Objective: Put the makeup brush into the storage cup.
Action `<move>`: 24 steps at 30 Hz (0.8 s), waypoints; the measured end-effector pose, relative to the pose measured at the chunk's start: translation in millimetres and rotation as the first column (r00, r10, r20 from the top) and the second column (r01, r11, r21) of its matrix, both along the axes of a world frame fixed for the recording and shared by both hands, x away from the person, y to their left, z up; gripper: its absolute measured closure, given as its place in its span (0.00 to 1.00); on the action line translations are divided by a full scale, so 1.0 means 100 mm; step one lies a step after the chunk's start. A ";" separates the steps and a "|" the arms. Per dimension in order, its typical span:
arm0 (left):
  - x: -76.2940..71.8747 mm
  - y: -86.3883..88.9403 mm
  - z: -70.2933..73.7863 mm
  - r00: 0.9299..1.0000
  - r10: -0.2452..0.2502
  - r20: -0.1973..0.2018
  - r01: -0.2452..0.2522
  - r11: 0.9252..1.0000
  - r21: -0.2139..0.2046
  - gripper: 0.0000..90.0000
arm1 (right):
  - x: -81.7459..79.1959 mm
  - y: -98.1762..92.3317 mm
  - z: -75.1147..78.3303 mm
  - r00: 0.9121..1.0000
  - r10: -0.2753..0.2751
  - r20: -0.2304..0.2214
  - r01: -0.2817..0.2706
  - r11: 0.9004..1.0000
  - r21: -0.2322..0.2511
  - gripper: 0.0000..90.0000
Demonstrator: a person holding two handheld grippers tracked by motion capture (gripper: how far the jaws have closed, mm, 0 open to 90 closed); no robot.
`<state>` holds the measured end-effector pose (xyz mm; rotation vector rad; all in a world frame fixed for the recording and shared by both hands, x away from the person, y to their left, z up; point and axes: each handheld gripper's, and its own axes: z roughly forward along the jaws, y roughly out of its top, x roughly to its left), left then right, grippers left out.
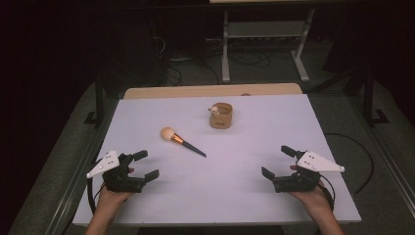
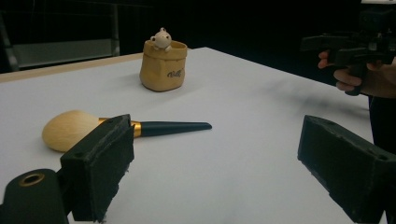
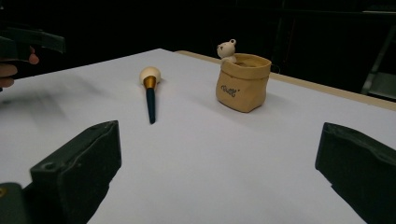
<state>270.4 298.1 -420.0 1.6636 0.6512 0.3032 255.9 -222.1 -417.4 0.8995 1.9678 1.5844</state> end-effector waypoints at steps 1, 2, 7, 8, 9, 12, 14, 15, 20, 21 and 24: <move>0.00 0.00 0.00 1.000 -0.001 0.004 0.001 1.000 -0.005 0.11 | -0.01 0.00 0.00 1.000 -0.001 -0.011 0.001 1.000 0.001 0.00; 0.00 0.01 0.00 1.000 -0.002 0.006 0.002 1.000 -0.001 0.11 | 0.00 0.00 0.00 1.000 -0.001 -0.008 0.001 1.000 0.001 0.00; 0.00 0.01 0.01 1.000 -0.001 0.009 0.001 1.000 -0.001 0.11 | 0.02 0.01 0.00 1.000 0.000 0.001 0.000 1.000 0.000 0.00; 0.00 0.01 0.01 1.000 0.000 0.009 0.000 1.000 -0.002 0.11 | 0.02 0.02 0.00 1.000 -0.002 -0.004 0.002 1.000 -0.003 0.00; 0.00 0.01 0.01 1.000 0.000 0.010 0.000 1.000 -0.001 0.11 | 0.02 0.02 0.01 1.000 -0.003 -0.007 0.003 1.000 -0.005 0.00; 0.00 0.01 0.01 1.000 0.001 0.010 -0.001 1.000 0.002 0.11 | 0.04 0.03 0.02 1.000 -0.004 -0.002 0.004 1.000 -0.003 0.00; -0.01 0.02 0.01 1.000 0.001 0.012 -0.001 1.000 0.003 0.11 | 0.06 0.04 0.03 1.000 -0.007 -0.008 0.007 1.000 -0.002 0.00; -0.01 0.02 0.01 1.000 0.003 0.011 -0.003 1.000 0.002 0.11 | 0.08 0.05 0.04 1.000 -0.006 -0.001 0.006 1.000 -0.002 0.00; -0.02 0.02 0.01 1.000 0.006 0.015 -0.006 1.000 0.010 0.11 | 0.12 0.10 0.07 1.000 0.000 -0.008 0.000 1.000 -0.007 0.00; -0.02 0.02 0.01 1.000 0.007 0.016 -0.007 1.000 0.010 0.11 | 0.14 0.12 0.08 1.000 0.004 -0.009 -0.004 1.000 -0.009 0.00; -0.02 0.02 0.02 1.000 0.007 0.019 -0.007 1.000 0.010 0.11 | 0.16 0.13 0.09 1.000 0.004 -0.011 -0.004 1.000 -0.008 0.00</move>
